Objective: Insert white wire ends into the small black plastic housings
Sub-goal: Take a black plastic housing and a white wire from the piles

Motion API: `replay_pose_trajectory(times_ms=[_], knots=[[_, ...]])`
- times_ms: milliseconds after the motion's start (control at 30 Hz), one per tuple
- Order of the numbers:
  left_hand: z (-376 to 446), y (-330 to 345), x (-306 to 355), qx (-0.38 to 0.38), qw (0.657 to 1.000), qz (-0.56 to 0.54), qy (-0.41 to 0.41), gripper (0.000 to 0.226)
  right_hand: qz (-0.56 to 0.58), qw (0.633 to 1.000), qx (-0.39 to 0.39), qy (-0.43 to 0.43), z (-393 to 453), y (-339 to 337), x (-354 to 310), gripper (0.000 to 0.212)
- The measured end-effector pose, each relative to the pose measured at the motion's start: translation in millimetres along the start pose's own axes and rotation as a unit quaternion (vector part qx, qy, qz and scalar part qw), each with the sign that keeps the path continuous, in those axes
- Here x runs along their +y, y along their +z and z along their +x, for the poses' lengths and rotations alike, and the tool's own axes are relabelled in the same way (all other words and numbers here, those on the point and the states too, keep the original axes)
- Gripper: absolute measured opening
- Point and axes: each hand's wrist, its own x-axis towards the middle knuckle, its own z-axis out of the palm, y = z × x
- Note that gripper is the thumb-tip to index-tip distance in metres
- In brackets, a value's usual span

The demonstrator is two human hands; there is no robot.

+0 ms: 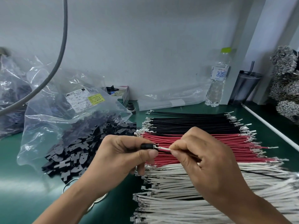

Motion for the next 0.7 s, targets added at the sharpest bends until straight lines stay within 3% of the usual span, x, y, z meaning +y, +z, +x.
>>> replay_pose_trajectory(times_ms=[167,367,700], knots=[[-3.6,5.4,2.4,-0.023,0.997,0.068,0.035,0.007,0.002,1.0,-0.015,-0.008,-1.2,5.0,0.6,0.018],[-2.2,4.6,3.8,-0.003,0.999,0.041,0.035,0.012,0.009,1.0,-0.008,0.022,0.1,3.0,2.1,0.017],[-2.6,8.1,3.9,-0.005,0.998,0.003,0.057,0.007,-0.071,0.994,0.033,-0.078,5.7,4.0,2.3,0.022]])
